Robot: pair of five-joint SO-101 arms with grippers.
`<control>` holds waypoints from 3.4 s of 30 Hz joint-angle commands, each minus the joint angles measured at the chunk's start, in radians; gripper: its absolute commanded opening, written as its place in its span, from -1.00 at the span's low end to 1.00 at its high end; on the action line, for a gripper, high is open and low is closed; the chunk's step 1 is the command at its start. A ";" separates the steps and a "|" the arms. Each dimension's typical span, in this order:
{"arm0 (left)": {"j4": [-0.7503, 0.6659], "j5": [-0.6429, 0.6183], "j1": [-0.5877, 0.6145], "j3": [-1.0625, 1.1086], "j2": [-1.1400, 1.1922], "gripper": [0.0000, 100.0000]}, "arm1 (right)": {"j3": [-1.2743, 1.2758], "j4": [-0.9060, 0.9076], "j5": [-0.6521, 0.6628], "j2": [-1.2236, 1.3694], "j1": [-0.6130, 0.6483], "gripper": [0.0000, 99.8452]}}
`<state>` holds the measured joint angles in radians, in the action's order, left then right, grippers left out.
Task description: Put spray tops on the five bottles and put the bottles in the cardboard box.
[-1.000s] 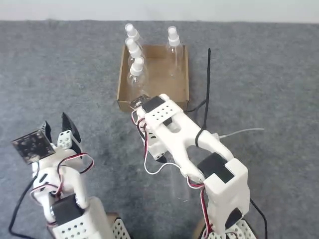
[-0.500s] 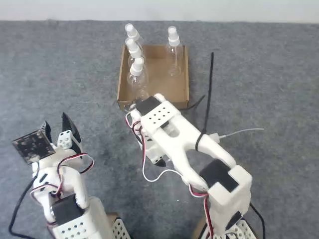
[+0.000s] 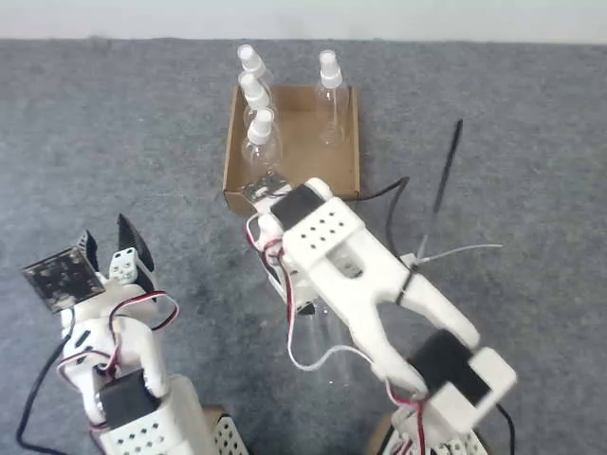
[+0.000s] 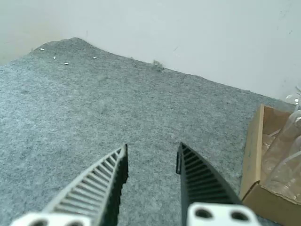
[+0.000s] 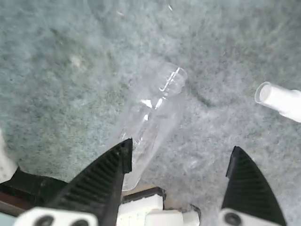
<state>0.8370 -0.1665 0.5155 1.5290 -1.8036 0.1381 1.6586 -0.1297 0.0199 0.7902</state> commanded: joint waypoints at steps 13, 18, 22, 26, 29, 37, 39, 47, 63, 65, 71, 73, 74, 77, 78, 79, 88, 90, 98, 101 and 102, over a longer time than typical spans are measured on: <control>0.000 0.008 0.005 -0.002 -0.008 -0.68 | 0.077 -0.056 -0.302 -0.211 0.005 -0.44; 0.000 0.008 0.005 -0.002 -0.008 -0.68 | 0.216 -0.223 -0.387 -0.216 0.005 -0.44; 0.000 0.008 0.005 -0.002 -0.008 -0.68 | 0.333 -0.374 -0.390 -0.214 0.005 -0.44; 0.000 0.008 0.005 -0.002 -0.008 -0.68 | 0.413 -0.467 -0.391 -0.213 0.008 -0.44; 0.000 0.008 0.005 -0.002 -0.008 -0.68 | 0.450 -0.503 -0.391 -0.211 0.019 -0.44; 0.000 0.008 0.005 -0.002 -0.008 -0.68 | 0.528 -0.564 -0.391 -0.211 0.061 -0.44; 0.000 0.008 0.005 -0.002 -0.008 -0.68 | 0.529 -0.558 -0.391 -0.211 0.061 -0.45; 0.000 0.008 0.005 -0.002 -0.008 -0.68 | 0.529 -0.559 -0.387 -0.211 0.061 -0.73; 0.000 0.008 0.005 -0.002 -0.008 -0.68 | 0.520 -0.565 0.230 -0.222 0.054 -0.74; 0.000 0.008 0.005 -0.002 -0.008 -0.68 | 0.502 -0.565 0.302 -0.213 0.054 -0.74; 0.000 0.008 0.005 -0.002 -0.008 -0.68 | 0.471 -0.565 0.373 -0.211 0.038 -0.73; 0.000 0.008 0.005 -0.002 -0.008 -0.68 | 0.468 -0.565 0.318 -0.211 0.036 -0.73; 0.000 0.008 0.005 -0.002 -0.008 -0.68 | 0.468 -0.565 0.290 -0.211 0.036 -0.73; 0.000 0.008 0.005 -0.002 -0.008 -0.68 | 0.468 -0.556 0.233 -0.211 0.036 -0.59; 0.000 0.008 0.005 -0.002 -0.008 -0.68 | 0.471 -0.555 0.222 -0.211 0.036 -0.54; 0.000 0.008 0.005 -0.002 -0.008 -0.68 | 0.473 -0.555 0.216 -0.211 0.036 -0.49; 0.000 0.008 0.005 -0.002 -0.008 -0.68 | 0.471 -0.555 0.121 -0.211 0.033 -0.54; 0.000 0.008 0.005 -0.002 -0.008 -0.68 | 0.473 -0.549 0.087 -0.211 0.033 -0.49; 0.000 0.008 0.005 -0.002 -0.008 -0.68 | 0.493 -0.506 0.066 -0.211 0.035 -0.46; 0.000 0.008 0.005 -0.002 -0.008 -0.68 | 0.505 -0.507 0.066 -0.211 0.036 -0.53; 0.000 0.008 0.005 -0.002 -0.008 -0.68 | 0.509 -0.513 0.066 -0.211 0.036 -0.58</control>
<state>0.8370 -0.1665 0.5155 1.5290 -1.8036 0.6736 1.1370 -0.0560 -0.1366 0.8393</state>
